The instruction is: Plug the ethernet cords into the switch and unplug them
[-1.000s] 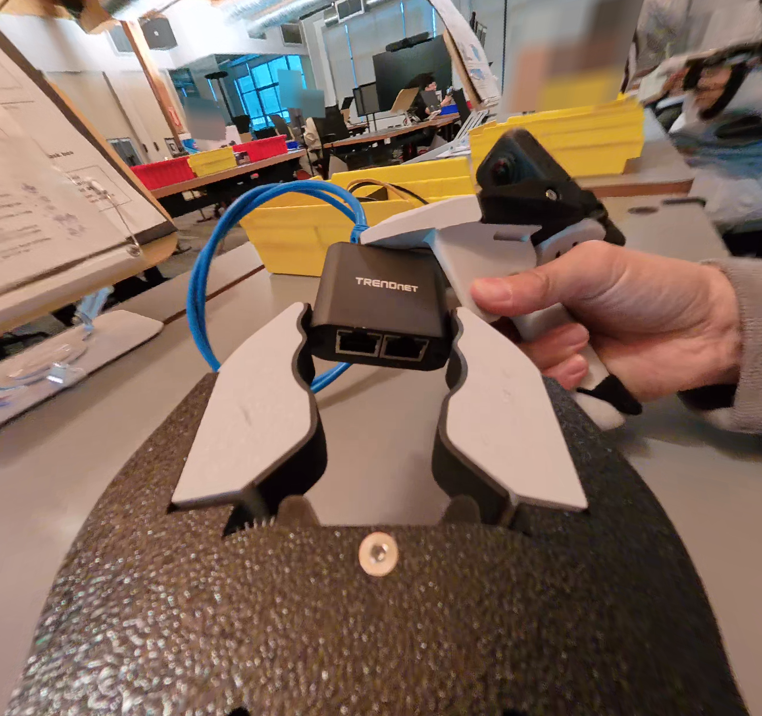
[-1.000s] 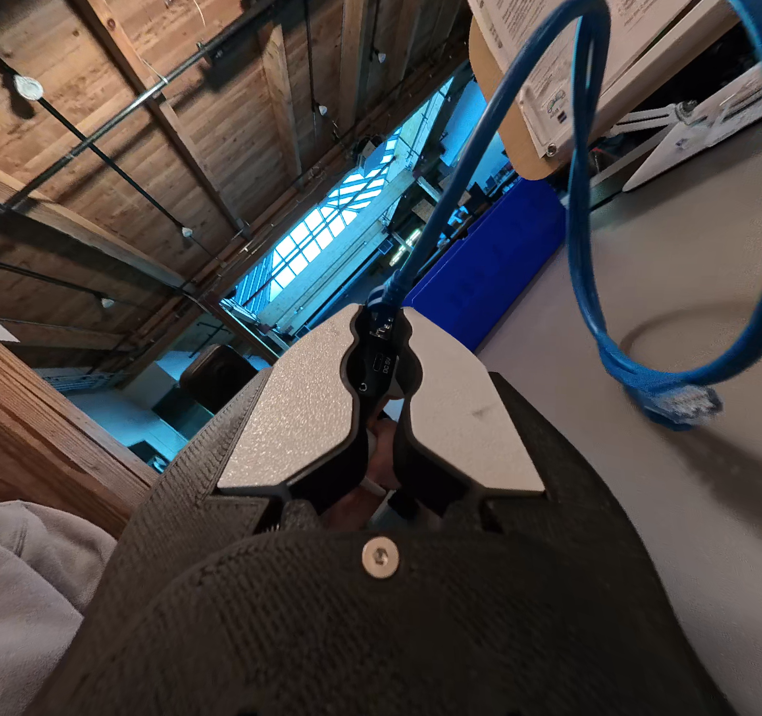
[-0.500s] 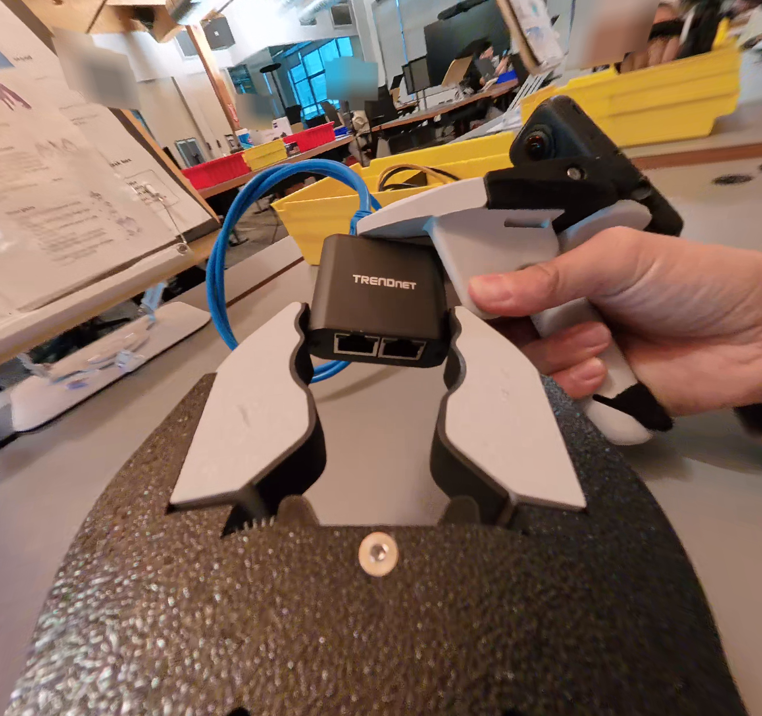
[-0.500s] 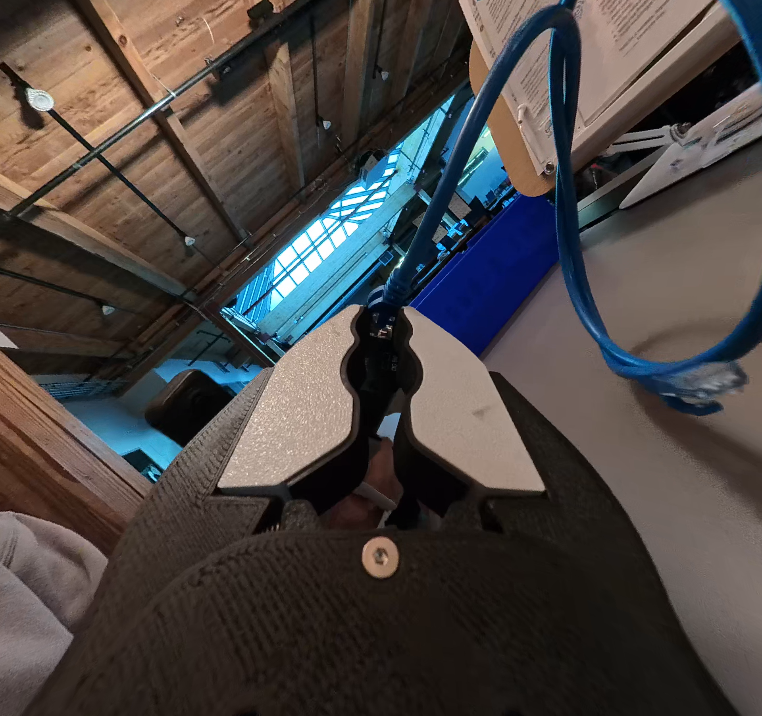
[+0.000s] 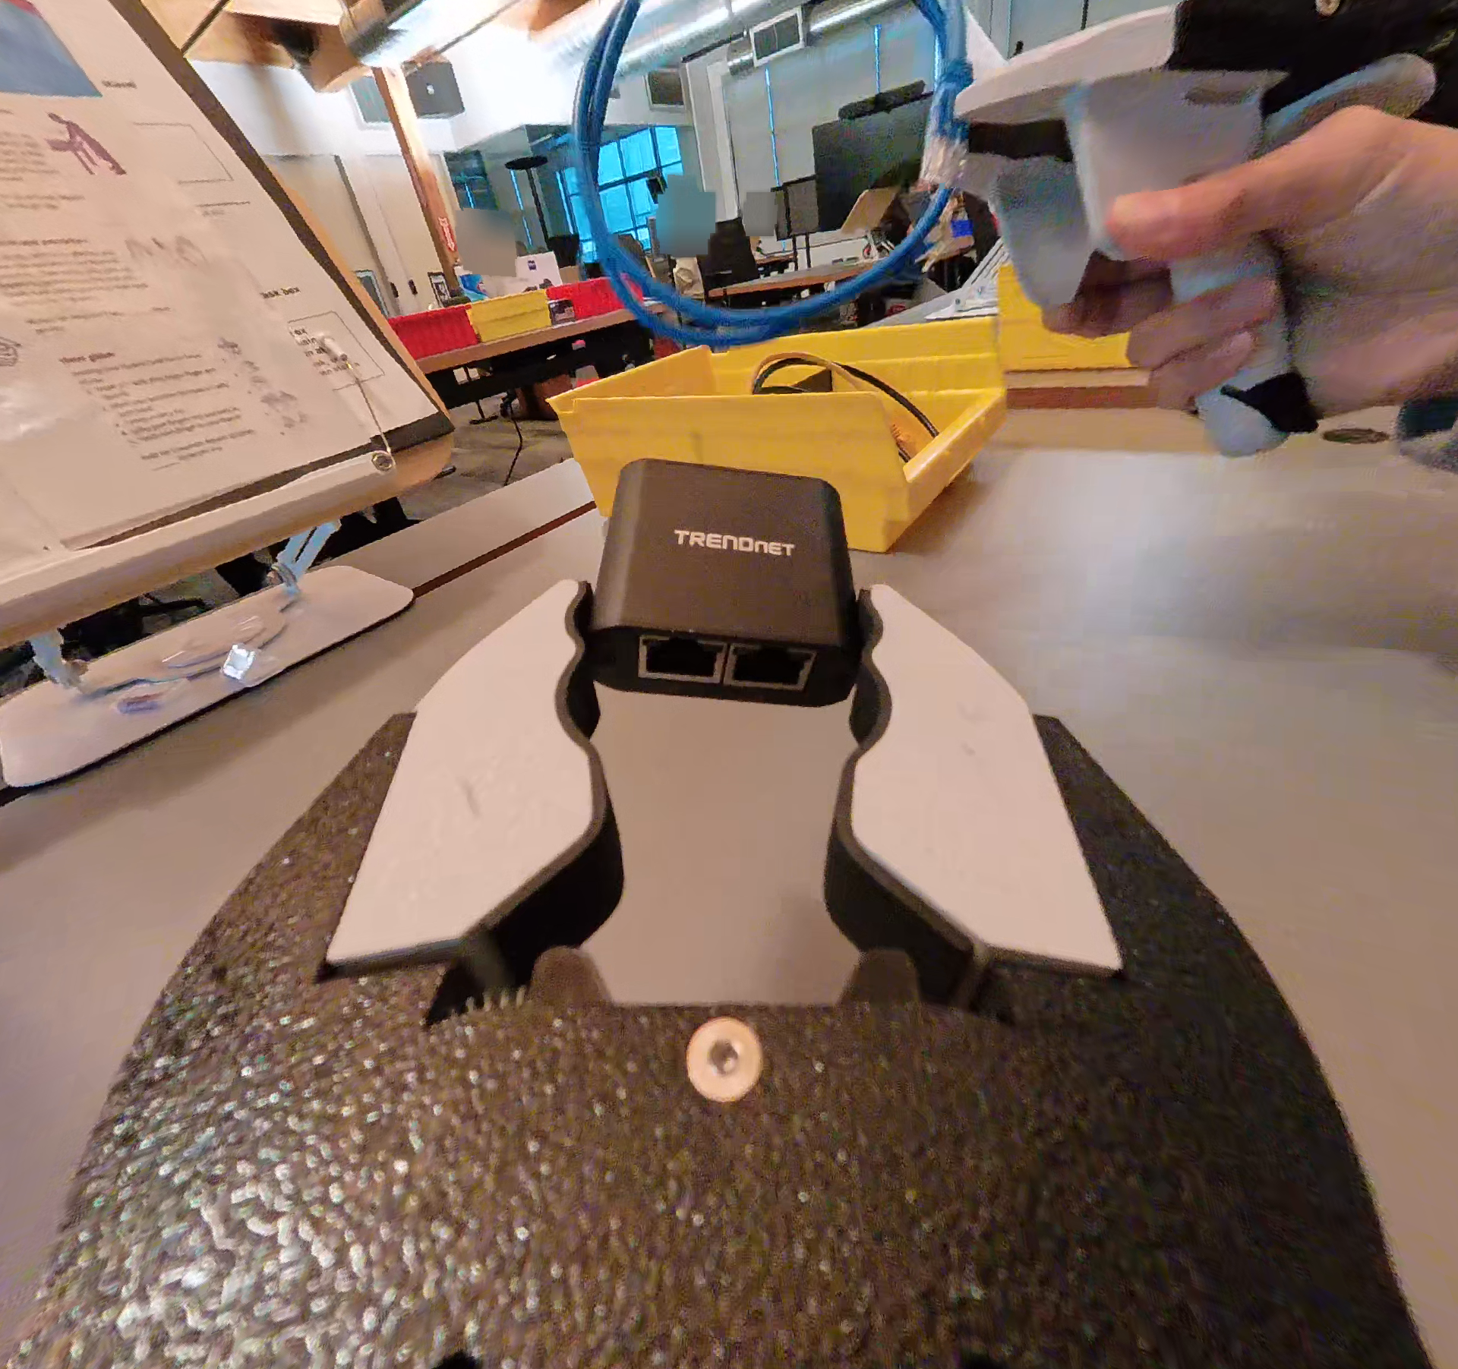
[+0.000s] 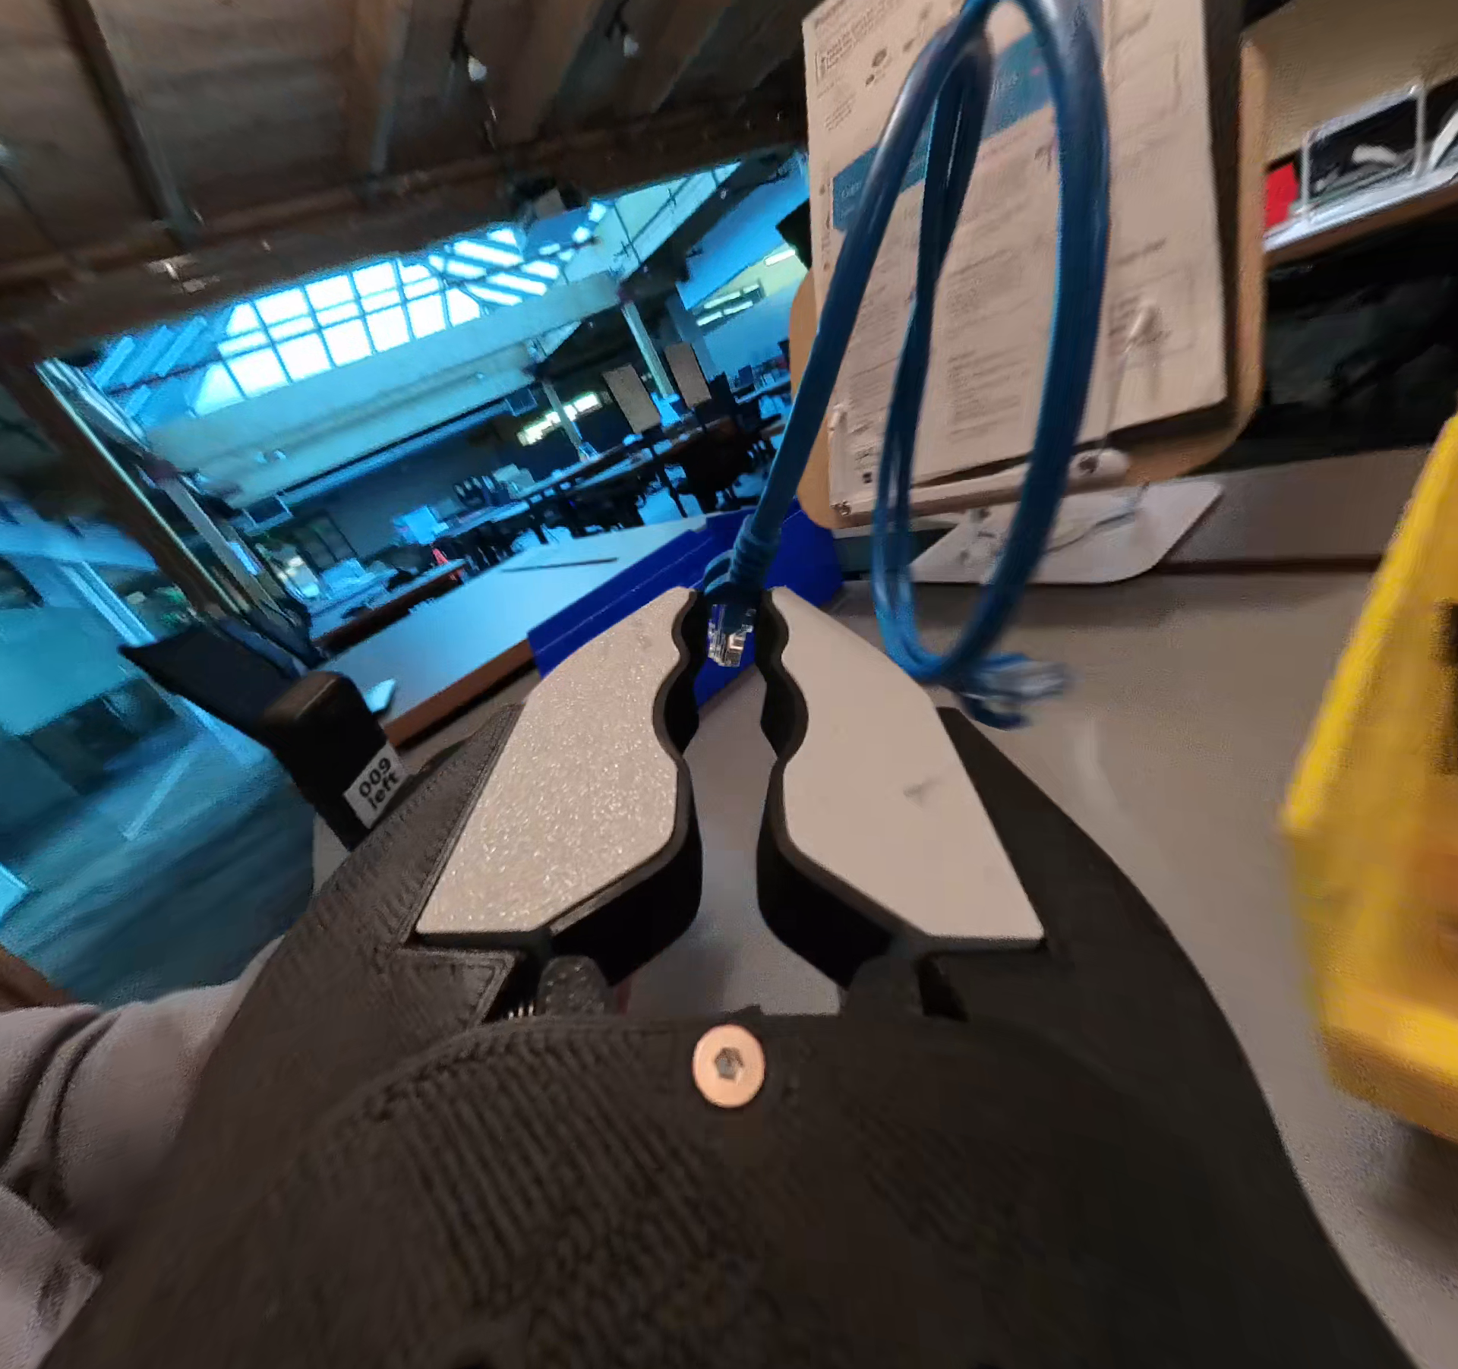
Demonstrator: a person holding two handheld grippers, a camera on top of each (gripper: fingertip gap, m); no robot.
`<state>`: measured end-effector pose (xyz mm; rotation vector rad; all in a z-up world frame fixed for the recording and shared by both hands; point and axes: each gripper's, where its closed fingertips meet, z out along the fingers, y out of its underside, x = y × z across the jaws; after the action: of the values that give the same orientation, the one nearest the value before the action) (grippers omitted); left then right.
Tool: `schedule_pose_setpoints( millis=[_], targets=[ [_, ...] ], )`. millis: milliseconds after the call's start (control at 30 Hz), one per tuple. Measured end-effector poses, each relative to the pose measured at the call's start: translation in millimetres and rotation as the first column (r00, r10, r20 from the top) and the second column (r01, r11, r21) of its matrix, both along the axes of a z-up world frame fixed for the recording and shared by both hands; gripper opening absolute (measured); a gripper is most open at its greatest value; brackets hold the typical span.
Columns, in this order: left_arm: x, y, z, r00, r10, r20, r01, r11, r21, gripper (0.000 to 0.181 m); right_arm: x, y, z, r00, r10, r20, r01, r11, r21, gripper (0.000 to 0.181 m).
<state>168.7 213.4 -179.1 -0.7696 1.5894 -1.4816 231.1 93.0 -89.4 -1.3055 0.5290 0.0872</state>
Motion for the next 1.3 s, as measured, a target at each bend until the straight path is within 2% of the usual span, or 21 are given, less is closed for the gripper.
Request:
schedule_pose_setpoints(
  millis=[67,100,133,200,233,300,367,400,467,533,633,667,767,800,900,933,1000,1067,1167,1233,1300],
  targets=[
    [0,2,1,1.0,-0.008,-0.005,0.008,1.0,-0.027,0.062,13,-28,22,0.998,-0.051,0.046,0.052,0.999,-0.004,0.013],
    [0,3,2,1.0,-0.009,-0.007,0.008,0.999,-0.035,0.062,16,-38,28,0.998,-0.034,0.055,0.035,0.999,-0.021,0.012],
    [0,3,2,1.0,-0.009,-0.007,0.009,0.999,-0.038,0.062,21,-45,29,0.999,0.0,0.037,0.002,0.998,-0.058,0.013],
    [0,1,1,1.0,-0.02,-0.01,0.02,0.999,-0.029,0.062,44,-66,29,0.998,-0.05,0.043,0.054,0.994,-0.094,0.013],
    [-1,0,1,1.0,-0.018,-0.007,0.018,1.0,-0.021,0.062,52,-74,22,0.999,-0.02,0.028,0.024,0.991,-0.134,0.013],
    [-1,-1,0,1.0,-0.023,-0.007,0.022,1.0,-0.009,0.062,79,-93,9,0.998,-0.049,-0.027,0.044,0.987,-0.152,0.013],
    [-1,-1,0,1.0,-0.021,-0.006,0.021,1.0,-0.007,0.062,95,-101,-24,0.989,0.018,-0.146,-0.05,0.975,-0.218,0.013],
    [-1,-1,0,1.0,-0.024,-0.007,0.024,1.0,-0.009,0.062,106,-105,-41,0.978,0.004,-0.209,-0.055,0.97,-0.236,0.013],
    [-1,-1,0,1.0,-0.02,-0.006,0.02,1.0,-0.014,0.062,107,-106,-64,0.955,0.103,-0.279,-0.168,0.96,-0.222,0.013],
    [-2,0,1,1.0,-0.022,-0.005,0.022,1.0,-0.016,0.062,121,-114,-81,0.948,0.056,-0.313,-0.144,0.953,-0.265,0.013],
    [-2,-1,0,1.0,-0.024,-0.005,0.023,1.0,-0.013,0.062,131,-129,-93,0.925,0.042,-0.377,-0.18,0.923,-0.339,0.013],
    [-2,-1,0,1.0,-0.023,-0.005,0.023,1.0,-0.011,0.062,141,-136,-97,0.926,-0.015,-0.377,-0.144,0.909,-0.39,0.013],
    [-2,-2,0,1.0,-0.025,-0.008,0.025,1.0,-0.007,0.062,167,-158,-102,0.947,-0.183,-0.262,0.011,0.838,-0.545,0.023],
    [-2,-2,0,1.0,-0.025,-0.008,0.025,1.0,-0.009,0.062,175,-164,-103,0.949,-0.241,-0.206,0.074,0.801,-0.594,0.035],
    [-2,-1,0,1.0,-0.027,-0.008,0.027,0.999,-0.017,0.062,181,-171,-99,0.96,-0.275,-0.045,0.168,0.701,-0.693,0.058],
    [-3,-2,0,0.999,-0.038,-0.009,0.038,0.999,-0.018,0.062,179,-168,-91,0.963,-0.27,-0.001,0.196,0.702,-0.685,0.063],
    [-3,-4,0,0.998,-0.055,-0.012,0.054,0.998,-0.018,0.062,156,-138,-65,0.985,-0.164,0.062,0.168,0.792,-0.587,0.07],
    [-7,-10,-1,0.993,-0.113,-0.021,0.112,0.994,-0.013,0.062,102,-92,-47,0.985,0.105,0.138,-0.018,0.853,-0.522,0.075],
    [-18,-23,1,0.966,-0.258,-0.025,0.257,0.965,-0.044,0.062,4,-26,-43,0.85,0.475,0.226,-0.328,0.815,-0.478,0.077],
    [-32,-33,5,0.919,-0.394,-0.02,0.39,0.915,-0.105,0.062,-47,10,-51,0.741,0.608,0.287,-0.436,0.759,-0.483,0.079],
    [-41,-37,8,0.881,-0.472,-0.015,0.465,0.874,-0.142,0.062,-82,39,-63,0.659,0.679,0.324,-0.47,0.707,-0.528,0.078]
  ],
)
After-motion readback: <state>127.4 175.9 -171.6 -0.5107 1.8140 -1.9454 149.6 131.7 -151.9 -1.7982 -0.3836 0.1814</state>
